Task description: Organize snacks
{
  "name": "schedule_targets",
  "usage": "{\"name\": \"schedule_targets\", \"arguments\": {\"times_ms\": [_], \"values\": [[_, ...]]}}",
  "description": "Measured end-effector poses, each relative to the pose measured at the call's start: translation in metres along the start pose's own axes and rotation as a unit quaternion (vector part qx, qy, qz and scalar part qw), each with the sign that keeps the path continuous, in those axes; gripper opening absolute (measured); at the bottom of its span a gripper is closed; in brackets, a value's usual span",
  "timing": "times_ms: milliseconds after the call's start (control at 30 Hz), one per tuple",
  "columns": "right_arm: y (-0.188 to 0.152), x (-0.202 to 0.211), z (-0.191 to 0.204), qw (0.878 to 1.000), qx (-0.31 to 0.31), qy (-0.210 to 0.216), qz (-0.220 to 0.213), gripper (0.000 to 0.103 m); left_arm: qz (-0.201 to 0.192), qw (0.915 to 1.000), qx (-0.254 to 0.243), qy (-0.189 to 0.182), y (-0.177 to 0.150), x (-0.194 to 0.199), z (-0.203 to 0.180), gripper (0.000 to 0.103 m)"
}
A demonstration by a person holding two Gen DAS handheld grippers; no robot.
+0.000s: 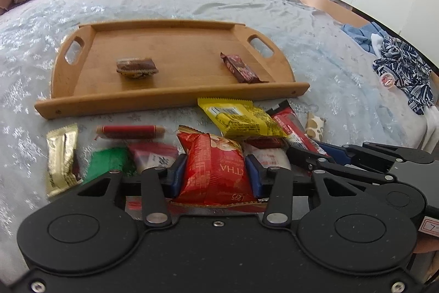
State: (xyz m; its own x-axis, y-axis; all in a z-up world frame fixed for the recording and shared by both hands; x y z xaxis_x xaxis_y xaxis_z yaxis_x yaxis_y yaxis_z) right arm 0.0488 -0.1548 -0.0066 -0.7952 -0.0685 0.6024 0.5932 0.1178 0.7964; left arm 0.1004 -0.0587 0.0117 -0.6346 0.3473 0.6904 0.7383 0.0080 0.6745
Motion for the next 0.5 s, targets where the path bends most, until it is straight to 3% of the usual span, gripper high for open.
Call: {"name": "schedule_targets", "arguments": {"times_ms": [500], "values": [[0.030, 0.022, -0.015, 0.999, -0.036, 0.002, -0.030, 0.024, -0.051, 0.9986, 0.016, -0.006, 0.048, 0.038, 0.020, 0.042]]}}
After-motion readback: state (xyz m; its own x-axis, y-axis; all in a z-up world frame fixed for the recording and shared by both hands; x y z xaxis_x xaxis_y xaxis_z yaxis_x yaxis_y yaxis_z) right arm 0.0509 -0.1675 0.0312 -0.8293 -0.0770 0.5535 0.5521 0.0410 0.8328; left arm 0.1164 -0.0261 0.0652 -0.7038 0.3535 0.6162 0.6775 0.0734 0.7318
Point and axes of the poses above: each gripper's, at about its wrist camera, not at the fingertips, and x roughly against the way its jaws point, z to its left, y to its top, the point moved 3 cm from there along -x, roughly the way its jaws point, and after that the axes turned 9 degrees about x, right-handed, at the moved point
